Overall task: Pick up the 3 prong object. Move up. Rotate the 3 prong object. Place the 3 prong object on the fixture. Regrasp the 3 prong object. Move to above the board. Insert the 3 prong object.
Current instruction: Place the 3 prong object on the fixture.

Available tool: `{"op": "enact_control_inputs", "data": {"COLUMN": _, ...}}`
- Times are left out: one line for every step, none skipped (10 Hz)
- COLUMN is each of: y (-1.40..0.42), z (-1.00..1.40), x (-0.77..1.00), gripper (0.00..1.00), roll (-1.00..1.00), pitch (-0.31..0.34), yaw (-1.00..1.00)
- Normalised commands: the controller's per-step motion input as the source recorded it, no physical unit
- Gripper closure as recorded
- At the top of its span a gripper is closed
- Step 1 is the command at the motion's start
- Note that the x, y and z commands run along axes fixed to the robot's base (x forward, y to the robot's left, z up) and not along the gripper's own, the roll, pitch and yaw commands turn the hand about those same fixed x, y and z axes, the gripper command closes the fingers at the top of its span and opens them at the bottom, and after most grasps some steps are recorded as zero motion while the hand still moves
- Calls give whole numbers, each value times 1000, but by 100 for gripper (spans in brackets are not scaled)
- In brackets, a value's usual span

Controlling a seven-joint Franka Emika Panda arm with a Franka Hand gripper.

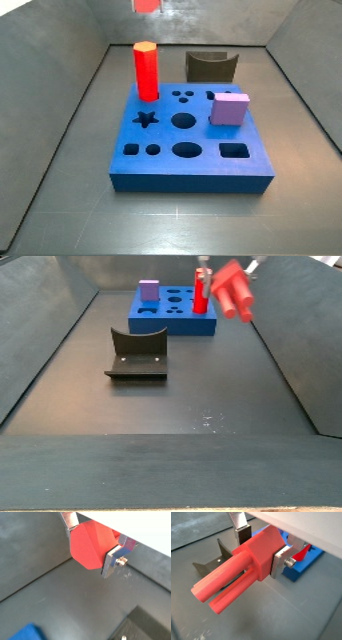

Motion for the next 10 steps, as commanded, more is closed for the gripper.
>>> {"op": "enact_control_inputs", "data": {"y": -339, "z": -114, "x": 1000, "gripper": 100, "roll": -120, "pitch": 141, "yaw": 70}}
{"op": "enact_control_inputs", "data": {"y": -314, "z": -106, "x": 1000, "gripper": 100, "roll": -106, "pitch": 137, "yaw": 60}}
{"op": "enact_control_inputs", "data": {"y": -248, "z": -84, "x": 1000, "gripper": 100, "roll": -101, "pitch": 127, "yaw": 35}}
{"op": "enact_control_inputs", "data": {"y": -225, "z": -75, "x": 1000, "gripper": 100, "roll": -99, "pitch": 124, "yaw": 28}}
{"op": "enact_control_inputs", "data": {"y": -184, "z": -60, "x": 1000, "gripper": 100, "roll": -96, "pitch": 125, "yaw": 23}}
{"op": "enact_control_inputs", "data": {"y": -158, "z": -51, "x": 1000, "gripper": 100, "roll": -92, "pitch": 129, "yaw": 25}}
{"op": "enact_control_inputs", "data": {"y": -118, "z": -40, "x": 1000, "gripper": 100, "roll": -86, "pitch": 134, "yaw": 23}}
{"op": "enact_control_inputs", "data": {"y": -94, "z": -29, "x": 1000, "gripper": 100, "roll": -81, "pitch": 138, "yaw": 26}}
{"op": "enact_control_inputs", "data": {"y": -71, "z": -22, "x": 1000, "gripper": 100, "roll": -75, "pitch": 142, "yaw": 29}}
{"op": "enact_control_inputs", "data": {"y": -61, "z": -19, "x": 998, "gripper": 100, "roll": -73, "pitch": 147, "yaw": 29}}
